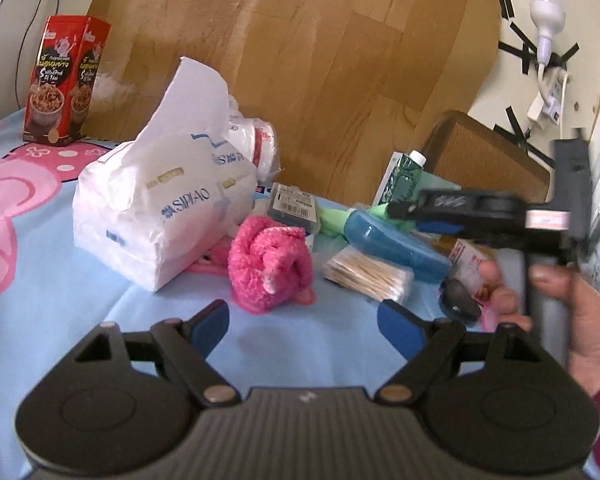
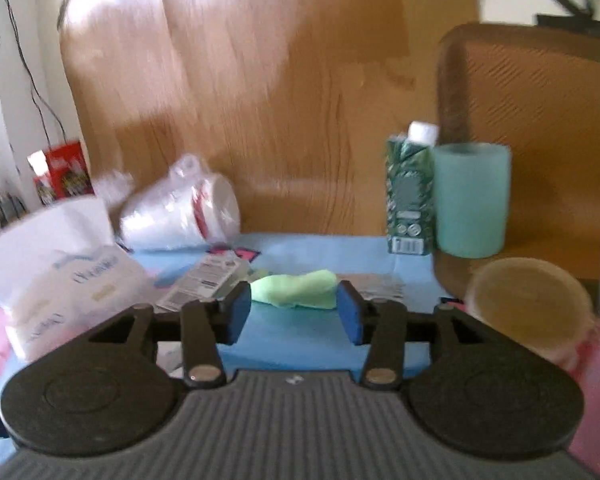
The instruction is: Organize soft objects
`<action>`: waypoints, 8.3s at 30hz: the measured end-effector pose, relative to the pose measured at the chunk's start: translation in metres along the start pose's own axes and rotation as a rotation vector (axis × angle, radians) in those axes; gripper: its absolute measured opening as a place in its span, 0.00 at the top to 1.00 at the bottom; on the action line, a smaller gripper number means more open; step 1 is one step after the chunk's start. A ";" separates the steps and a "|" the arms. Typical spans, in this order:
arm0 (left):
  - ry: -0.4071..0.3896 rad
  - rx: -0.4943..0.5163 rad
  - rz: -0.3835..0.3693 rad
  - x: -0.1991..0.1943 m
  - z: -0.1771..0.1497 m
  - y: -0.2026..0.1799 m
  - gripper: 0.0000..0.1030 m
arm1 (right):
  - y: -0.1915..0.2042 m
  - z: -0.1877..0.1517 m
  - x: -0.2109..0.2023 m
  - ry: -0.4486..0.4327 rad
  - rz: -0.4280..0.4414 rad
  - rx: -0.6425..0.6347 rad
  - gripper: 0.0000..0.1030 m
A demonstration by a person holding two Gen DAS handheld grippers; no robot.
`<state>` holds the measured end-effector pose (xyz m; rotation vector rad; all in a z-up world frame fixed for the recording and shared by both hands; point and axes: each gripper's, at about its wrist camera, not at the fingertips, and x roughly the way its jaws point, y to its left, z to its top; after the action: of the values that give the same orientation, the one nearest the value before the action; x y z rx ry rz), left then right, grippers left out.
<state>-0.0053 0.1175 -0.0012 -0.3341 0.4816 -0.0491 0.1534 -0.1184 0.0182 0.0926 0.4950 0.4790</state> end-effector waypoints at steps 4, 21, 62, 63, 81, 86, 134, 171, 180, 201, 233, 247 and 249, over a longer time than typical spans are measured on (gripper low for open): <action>-0.021 -0.005 -0.017 -0.003 0.000 0.001 0.14 | 0.001 -0.006 -0.024 -0.048 0.020 0.026 0.95; 0.019 -0.025 -0.050 0.003 0.002 0.004 0.11 | -0.013 -0.102 -0.202 -0.034 0.206 -0.079 0.91; 0.138 0.444 -0.531 0.058 0.008 -0.294 0.26 | -0.088 -0.094 -0.219 -0.351 -0.354 0.057 0.84; 0.137 0.459 -0.485 0.064 0.006 -0.298 0.26 | -0.096 -0.091 -0.211 -0.325 -0.403 0.072 0.64; 0.088 0.226 -0.052 0.018 -0.003 -0.073 0.16 | -0.060 -0.098 -0.190 -0.326 -0.271 -0.011 0.38; 0.062 0.007 -0.036 0.015 0.001 -0.020 0.16 | -0.035 -0.075 -0.146 -0.158 -0.035 0.017 0.39; -0.011 -0.093 -0.128 0.008 0.003 -0.003 0.07 | -0.012 -0.046 -0.033 0.118 -0.143 0.098 0.42; 0.229 0.168 -0.517 0.025 0.018 -0.203 0.40 | -0.027 -0.128 -0.222 -0.270 -0.126 -0.099 0.46; 0.247 0.274 -0.630 0.071 0.006 -0.311 0.40 | -0.096 -0.113 -0.227 -0.341 -0.385 -0.018 0.46; 0.175 0.288 -0.489 0.041 -0.013 -0.253 0.25 | -0.102 -0.126 -0.226 -0.422 -0.618 0.027 0.28; 0.154 0.345 -0.105 0.024 -0.039 -0.149 0.14 | -0.078 -0.137 -0.206 -0.226 -0.405 0.380 0.28; 0.139 0.363 -0.127 0.023 -0.039 -0.149 0.13 | -0.072 -0.135 -0.204 -0.226 -0.417 0.347 0.28; 0.140 0.368 -0.126 0.023 -0.039 -0.150 0.13 | -0.072 -0.135 -0.203 -0.225 -0.415 0.344 0.28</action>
<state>0.0019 -0.0391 0.0048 0.0012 0.5778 -0.2814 -0.0374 -0.2800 -0.0261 0.3622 0.3579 -0.0277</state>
